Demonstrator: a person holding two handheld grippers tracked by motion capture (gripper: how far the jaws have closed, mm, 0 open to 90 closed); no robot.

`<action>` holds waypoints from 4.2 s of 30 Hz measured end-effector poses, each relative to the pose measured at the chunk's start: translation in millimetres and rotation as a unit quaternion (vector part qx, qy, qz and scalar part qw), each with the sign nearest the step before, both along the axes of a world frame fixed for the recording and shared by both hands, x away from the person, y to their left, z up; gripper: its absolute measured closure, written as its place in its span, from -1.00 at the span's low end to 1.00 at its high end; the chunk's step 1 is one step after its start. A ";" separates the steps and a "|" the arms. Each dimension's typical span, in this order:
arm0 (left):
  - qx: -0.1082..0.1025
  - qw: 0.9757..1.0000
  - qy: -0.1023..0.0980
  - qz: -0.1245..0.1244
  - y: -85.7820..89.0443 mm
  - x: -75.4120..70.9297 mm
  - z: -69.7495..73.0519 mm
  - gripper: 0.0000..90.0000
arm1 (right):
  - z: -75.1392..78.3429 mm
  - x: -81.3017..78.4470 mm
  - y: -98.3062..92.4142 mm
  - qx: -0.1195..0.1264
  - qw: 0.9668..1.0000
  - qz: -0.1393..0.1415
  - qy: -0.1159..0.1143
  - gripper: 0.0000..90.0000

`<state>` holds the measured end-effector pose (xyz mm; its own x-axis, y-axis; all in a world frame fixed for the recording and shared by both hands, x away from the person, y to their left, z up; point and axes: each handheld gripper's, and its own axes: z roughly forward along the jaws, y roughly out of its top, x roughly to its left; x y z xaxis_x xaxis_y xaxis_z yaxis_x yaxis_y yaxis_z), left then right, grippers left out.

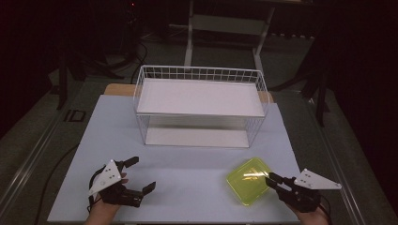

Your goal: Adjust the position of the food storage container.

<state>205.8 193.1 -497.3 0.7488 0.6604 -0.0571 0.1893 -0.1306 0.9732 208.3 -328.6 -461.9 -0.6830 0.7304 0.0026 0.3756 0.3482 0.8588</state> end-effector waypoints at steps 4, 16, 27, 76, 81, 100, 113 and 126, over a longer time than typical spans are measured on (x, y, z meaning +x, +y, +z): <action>0.001 1.000 0.001 -0.002 -0.6 0.2 -0.3 -0.99 | -9.0 -1.6 -2.2 -0.013 0.999 0.023 0.022 0.78; 0.001 1.000 0.001 -0.001 -1.1 0.2 -0.6 -0.99 | -40.7 -5.9 -10.5 -0.032 0.990 0.111 0.086 1.00; 0.004 1.000 0.001 -0.002 -1.6 0.9 -0.8 -0.99 | -59.7 5.4 -6.0 -0.065 0.984 0.129 0.107 1.00; 0.002 1.000 0.000 -0.002 -0.8 0.2 -0.3 -0.99 | -70.2 63.7 -26.4 -0.097 0.991 0.045 0.080 1.00; 0.003 1.000 0.000 0.000 0.7 -0.3 -0.4 -0.99 | -71.2 68.0 -9.8 -0.107 0.988 0.068 0.086 1.00; 0.009 1.000 -0.004 0.002 -0.8 -1.9 -0.7 -0.99 | -68.4 83.0 36.3 -0.093 0.985 0.105 0.097 1.00; 0.012 1.000 0.005 -0.001 -0.6 -1.1 -3.2 -0.99 | -67.5 94.9 68.7 -0.082 0.984 0.126 0.090 1.00; 0.032 1.000 0.001 0.001 -3.1 -0.5 -4.2 -0.99 | -69.1 96.2 92.0 -0.082 0.981 0.149 0.097 1.00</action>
<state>205.4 190.0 -501.5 0.7478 0.6638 -0.0166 0.1913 -0.1915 0.9627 304.5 -236.7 -531.0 -0.8648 0.4994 0.0531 0.3867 0.5947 0.7049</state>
